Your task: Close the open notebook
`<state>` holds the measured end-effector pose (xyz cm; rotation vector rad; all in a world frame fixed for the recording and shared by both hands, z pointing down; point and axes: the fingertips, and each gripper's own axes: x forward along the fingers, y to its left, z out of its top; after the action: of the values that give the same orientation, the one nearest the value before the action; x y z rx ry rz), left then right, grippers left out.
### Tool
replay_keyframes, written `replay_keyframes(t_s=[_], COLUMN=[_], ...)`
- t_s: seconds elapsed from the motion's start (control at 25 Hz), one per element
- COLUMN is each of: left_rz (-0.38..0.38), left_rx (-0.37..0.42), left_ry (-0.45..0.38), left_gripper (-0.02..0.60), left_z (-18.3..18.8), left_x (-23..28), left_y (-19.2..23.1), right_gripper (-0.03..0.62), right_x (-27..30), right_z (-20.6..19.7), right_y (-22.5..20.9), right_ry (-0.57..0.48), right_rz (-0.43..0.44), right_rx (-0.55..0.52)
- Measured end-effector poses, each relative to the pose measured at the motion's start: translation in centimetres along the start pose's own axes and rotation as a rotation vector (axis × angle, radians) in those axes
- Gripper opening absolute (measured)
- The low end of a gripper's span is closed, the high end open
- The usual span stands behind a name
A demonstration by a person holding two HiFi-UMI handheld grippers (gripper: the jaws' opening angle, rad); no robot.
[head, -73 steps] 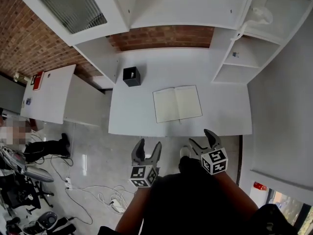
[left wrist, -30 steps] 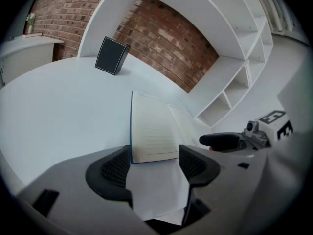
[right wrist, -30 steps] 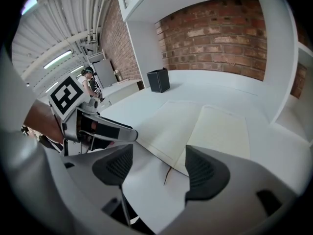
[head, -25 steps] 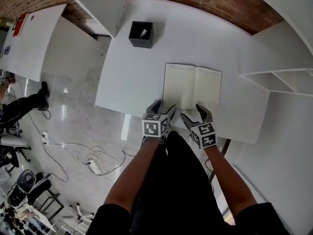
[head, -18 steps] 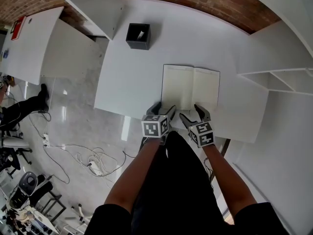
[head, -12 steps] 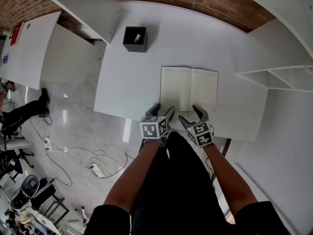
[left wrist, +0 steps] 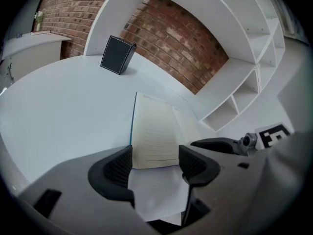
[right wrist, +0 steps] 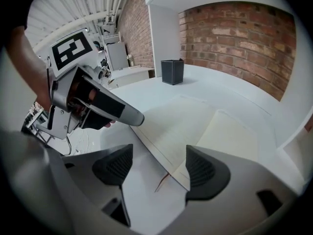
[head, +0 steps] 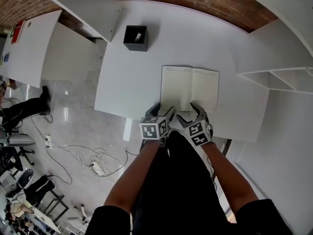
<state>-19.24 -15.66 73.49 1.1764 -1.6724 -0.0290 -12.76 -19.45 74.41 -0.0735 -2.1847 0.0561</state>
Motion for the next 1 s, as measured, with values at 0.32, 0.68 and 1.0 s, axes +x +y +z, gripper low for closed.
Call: replay_keyframes(t_s=[0.32, 0.68, 1.0], left_rz=[0.053, 0.006, -0.021], left_rx=[0.002, -0.119, -0.152], left_ry=[-0.001, -0.023, -0.038], left_gripper=[0.291, 0.291, 0.291], left_z=[-0.4, -0.2, 0.0], left_x=[0.7, 1.0, 0.6], left_y=[0.4, -0.2, -0.2], right_gripper=[0.324, 0.325, 0.322], right_x=[0.7, 1.1, 1.5], right_z=[0.2, -0.3, -0.3], right_y=[0.6, 0.1, -0.3], right_ry=[0.006, 0.015, 0.038], right_rz=[0.024, 0.016, -0.022], right_rx=[-0.018, -0.048, -0.116])
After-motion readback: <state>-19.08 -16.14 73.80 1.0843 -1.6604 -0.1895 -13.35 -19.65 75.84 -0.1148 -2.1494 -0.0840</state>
